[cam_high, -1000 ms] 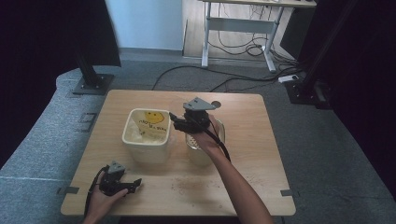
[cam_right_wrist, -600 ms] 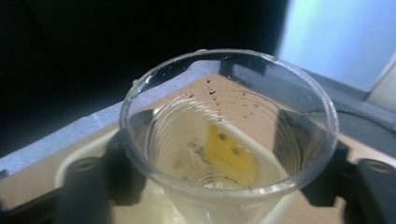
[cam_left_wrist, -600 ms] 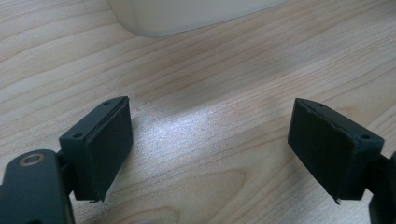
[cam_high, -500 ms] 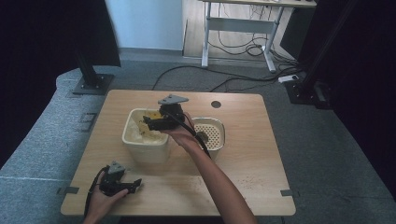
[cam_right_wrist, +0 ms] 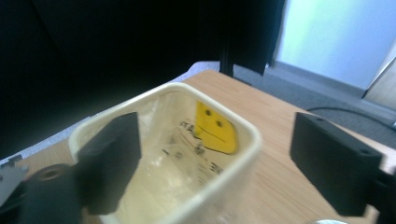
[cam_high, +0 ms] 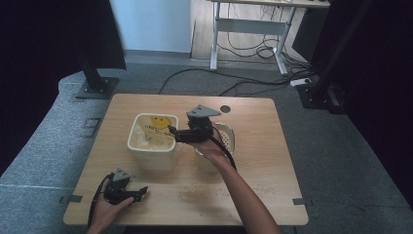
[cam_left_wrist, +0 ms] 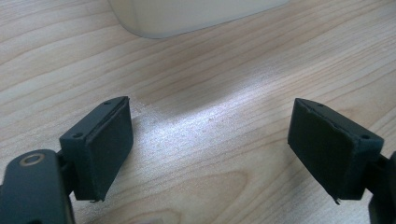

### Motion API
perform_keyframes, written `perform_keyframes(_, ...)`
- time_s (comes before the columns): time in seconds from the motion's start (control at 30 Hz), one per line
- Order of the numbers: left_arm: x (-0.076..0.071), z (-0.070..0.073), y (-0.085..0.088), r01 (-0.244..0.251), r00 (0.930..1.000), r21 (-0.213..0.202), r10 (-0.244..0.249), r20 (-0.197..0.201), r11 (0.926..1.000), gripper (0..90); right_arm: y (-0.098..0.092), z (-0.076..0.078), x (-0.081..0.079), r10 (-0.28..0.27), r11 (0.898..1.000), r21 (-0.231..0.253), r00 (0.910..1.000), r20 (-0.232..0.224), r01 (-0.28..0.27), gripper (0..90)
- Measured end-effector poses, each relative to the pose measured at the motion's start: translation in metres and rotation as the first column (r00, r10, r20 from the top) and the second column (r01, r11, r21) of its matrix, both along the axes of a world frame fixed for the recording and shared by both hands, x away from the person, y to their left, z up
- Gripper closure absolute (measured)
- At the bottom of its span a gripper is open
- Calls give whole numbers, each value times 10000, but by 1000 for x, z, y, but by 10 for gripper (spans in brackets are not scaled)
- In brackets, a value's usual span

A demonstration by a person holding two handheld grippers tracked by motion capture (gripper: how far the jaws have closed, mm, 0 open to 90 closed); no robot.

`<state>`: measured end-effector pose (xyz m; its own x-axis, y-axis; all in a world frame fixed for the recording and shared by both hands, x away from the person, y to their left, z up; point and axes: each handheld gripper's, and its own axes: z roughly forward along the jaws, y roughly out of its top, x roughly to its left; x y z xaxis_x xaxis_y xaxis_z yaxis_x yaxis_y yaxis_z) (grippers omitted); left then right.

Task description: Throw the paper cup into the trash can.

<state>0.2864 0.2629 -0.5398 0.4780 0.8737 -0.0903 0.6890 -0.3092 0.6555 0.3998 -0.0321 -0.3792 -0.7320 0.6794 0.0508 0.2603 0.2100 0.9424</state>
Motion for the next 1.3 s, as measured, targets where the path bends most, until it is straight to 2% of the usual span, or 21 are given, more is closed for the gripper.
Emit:
perform_keyframes(0.17,0,0,-1,2,10000,53,-2,45,10000,141,-41,-3,-12,-434,9989,168,9986,289,430,228)
perform_keyframes(0.37,0,-1,-1,17,10000,97,-18,78,10000,142,-93,-13,-30,-1142,9934,126,9917,599,1136,257)
perform_keyframes(0.43,0,-1,-1,20,10000,112,-21,85,9999,142,-107,-17,-36,-1358,9907,175,9891,571,1350,265)
perform_keyframes(0.57,0,-1,-1,53,9999,159,-55,101,9999,142,-135,-29,-52,-1897,9818,176,9793,702,1889,276)
perform_keyframes(0.7,-1,-1,-2,55,9999,227,-58,136,9997,142,-162,-46,-73,-2517,9677,368,9639,864,2494,284)
perform_keyframes(0.8,-1,-1,-2,60,9999,246,-64,140,9997,142,-178,-59,-86,-2727,9615,548,9596,699,2693,285)
perform_keyframes(0.97,0,-1,-3,29,9998,305,-35,194,9995,142,-194,-84,-98,-2939,9547,561,9554,280,2921,285)
perform_keyframes(1.1,1,-2,-3,26,9998,318,-33,220,9995,142,-198,-102,-100,-3070,9513,303,9517,32,3068,284)
perform_keyframes(1.3,2,-1,-3,41,9999,331,-46,167,9994,143,-199,-108,-99,-3106,9505,105,9505,7,3106,284)
